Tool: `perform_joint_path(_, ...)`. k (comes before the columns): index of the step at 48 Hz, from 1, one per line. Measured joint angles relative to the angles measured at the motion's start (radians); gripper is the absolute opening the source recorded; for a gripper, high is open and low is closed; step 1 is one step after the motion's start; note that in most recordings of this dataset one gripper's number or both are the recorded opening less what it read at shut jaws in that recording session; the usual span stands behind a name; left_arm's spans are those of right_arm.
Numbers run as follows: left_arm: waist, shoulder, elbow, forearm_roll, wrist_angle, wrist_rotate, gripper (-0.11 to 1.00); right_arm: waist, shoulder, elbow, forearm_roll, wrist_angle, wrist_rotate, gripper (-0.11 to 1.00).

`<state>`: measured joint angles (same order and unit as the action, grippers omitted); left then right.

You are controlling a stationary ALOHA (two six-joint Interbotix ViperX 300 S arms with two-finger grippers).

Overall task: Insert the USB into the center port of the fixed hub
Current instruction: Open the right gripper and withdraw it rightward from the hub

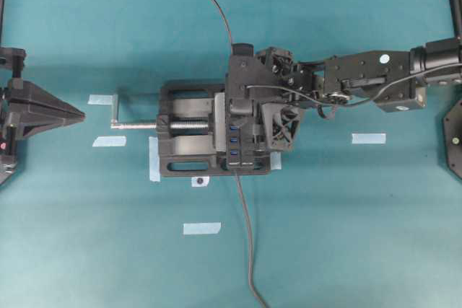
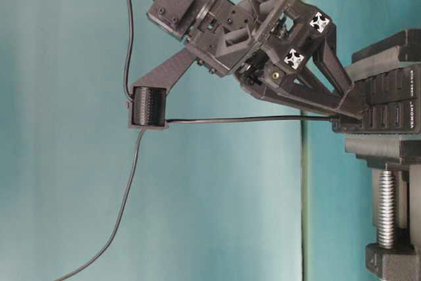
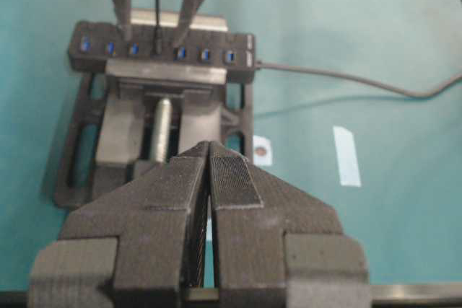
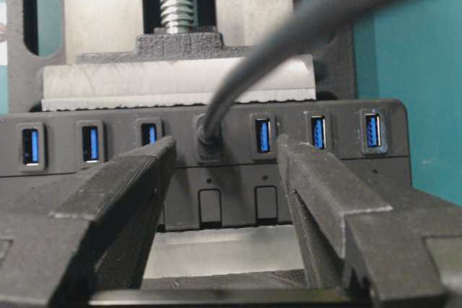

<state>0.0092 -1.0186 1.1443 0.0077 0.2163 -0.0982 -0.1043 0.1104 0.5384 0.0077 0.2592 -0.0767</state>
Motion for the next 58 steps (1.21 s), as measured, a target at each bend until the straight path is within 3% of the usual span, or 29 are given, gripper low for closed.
perform_joint_path(23,0.0,0.0,0.002,-0.002,0.0,0.0,0.0,0.006,-0.087,0.006,0.002,0.009,0.031,0.71)
perform_joint_path(58,0.0,0.0,0.0,0.0,0.0,0.0,0.0,0.018,-0.293,0.13,0.002,0.044,0.034,0.71)
